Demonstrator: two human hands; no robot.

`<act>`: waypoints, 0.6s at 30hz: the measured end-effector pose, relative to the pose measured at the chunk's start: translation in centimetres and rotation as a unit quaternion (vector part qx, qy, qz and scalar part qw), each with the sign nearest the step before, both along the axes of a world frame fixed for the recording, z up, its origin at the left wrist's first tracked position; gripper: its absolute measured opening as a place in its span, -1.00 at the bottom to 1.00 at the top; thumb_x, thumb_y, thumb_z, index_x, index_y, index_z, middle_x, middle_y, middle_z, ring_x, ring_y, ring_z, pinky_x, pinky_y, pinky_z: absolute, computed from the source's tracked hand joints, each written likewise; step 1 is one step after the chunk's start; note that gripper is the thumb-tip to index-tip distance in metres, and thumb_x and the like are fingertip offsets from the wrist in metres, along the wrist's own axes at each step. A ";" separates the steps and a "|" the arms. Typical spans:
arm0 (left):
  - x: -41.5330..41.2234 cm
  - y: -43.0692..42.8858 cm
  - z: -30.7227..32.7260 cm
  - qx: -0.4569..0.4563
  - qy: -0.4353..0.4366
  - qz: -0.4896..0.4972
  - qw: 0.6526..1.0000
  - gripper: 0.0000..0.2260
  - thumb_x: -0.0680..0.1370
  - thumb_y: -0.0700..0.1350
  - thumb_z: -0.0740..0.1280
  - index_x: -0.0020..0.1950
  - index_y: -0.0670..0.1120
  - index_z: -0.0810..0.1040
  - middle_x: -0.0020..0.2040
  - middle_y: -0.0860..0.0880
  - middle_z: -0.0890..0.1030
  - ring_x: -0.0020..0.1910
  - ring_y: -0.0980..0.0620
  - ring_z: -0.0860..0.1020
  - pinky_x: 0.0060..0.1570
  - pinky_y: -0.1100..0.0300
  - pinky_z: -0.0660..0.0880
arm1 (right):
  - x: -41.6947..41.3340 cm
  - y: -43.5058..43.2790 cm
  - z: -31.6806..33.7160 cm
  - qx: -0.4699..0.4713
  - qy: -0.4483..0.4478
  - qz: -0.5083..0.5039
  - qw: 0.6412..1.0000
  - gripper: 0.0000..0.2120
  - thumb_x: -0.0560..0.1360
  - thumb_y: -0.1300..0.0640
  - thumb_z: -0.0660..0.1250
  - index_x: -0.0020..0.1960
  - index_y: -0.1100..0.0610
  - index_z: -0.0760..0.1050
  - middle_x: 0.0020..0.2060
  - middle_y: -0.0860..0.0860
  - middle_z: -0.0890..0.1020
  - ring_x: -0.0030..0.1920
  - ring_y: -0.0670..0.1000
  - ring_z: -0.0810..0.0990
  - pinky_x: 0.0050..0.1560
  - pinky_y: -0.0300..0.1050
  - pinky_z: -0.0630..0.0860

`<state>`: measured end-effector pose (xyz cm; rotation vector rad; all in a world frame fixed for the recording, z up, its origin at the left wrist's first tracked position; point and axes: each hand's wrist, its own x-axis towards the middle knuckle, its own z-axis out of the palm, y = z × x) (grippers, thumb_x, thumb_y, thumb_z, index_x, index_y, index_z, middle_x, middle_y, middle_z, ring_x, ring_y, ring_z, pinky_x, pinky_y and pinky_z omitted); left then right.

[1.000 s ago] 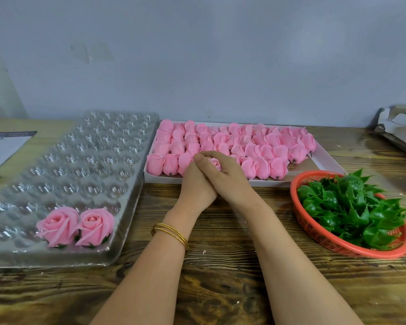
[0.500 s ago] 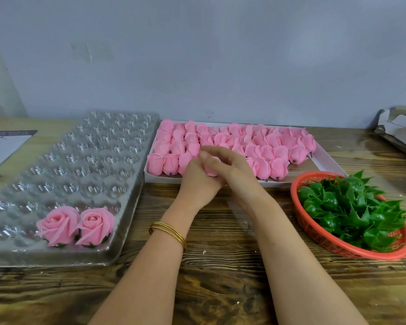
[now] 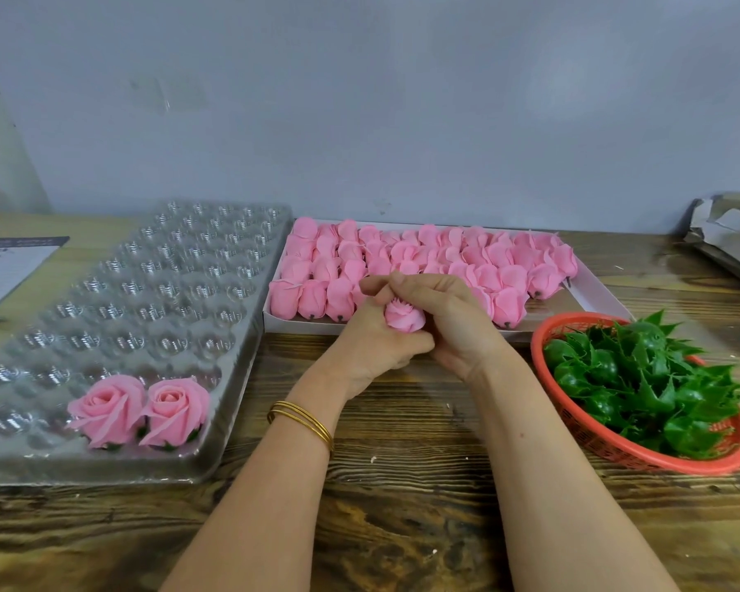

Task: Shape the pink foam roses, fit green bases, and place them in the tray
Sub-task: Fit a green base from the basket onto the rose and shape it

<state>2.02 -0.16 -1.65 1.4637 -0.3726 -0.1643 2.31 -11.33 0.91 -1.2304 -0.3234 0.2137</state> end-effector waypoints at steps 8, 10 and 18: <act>0.1 0.1 0.0 -0.022 0.041 0.002 0.999 -0.71 0.30 -0.34 0.35 0.00 -0.21 0.45 -0.44 0.00 0.38 -0.51 0.11 0.34 -0.54 0.31 0.25 | -0.1 0.5 0.2 -0.023 0.032 -0.003 0.999 -0.70 0.57 0.13 0.27 -0.05 0.37 0.62 -0.03 0.14 0.71 0.03 0.02 0.68 0.03 -0.15 0.60; 0.1 0.1 0.0 -0.020 0.040 0.003 0.999 -0.73 0.34 -0.37 0.34 0.01 -0.22 0.47 -0.43 -0.02 0.35 -0.50 0.11 0.33 -0.54 0.31 0.22 | -0.3 0.7 0.4 -0.029 0.040 -0.006 0.999 -0.70 0.54 0.07 0.30 -0.09 0.30 0.65 -0.01 0.17 0.71 0.04 0.03 0.68 0.01 -0.15 0.61; 0.2 0.3 0.1 -0.043 0.052 0.002 0.998 -0.79 0.42 -0.46 0.28 -0.15 -0.16 0.43 -0.48 0.01 0.30 -0.56 0.13 0.27 -0.57 0.30 0.18 | -0.9 1.1 0.9 -0.047 0.078 -0.007 0.996 -0.63 0.63 0.00 0.19 -0.04 0.18 0.69 0.04 0.21 0.69 0.05 0.04 0.69 -0.05 -0.16 0.63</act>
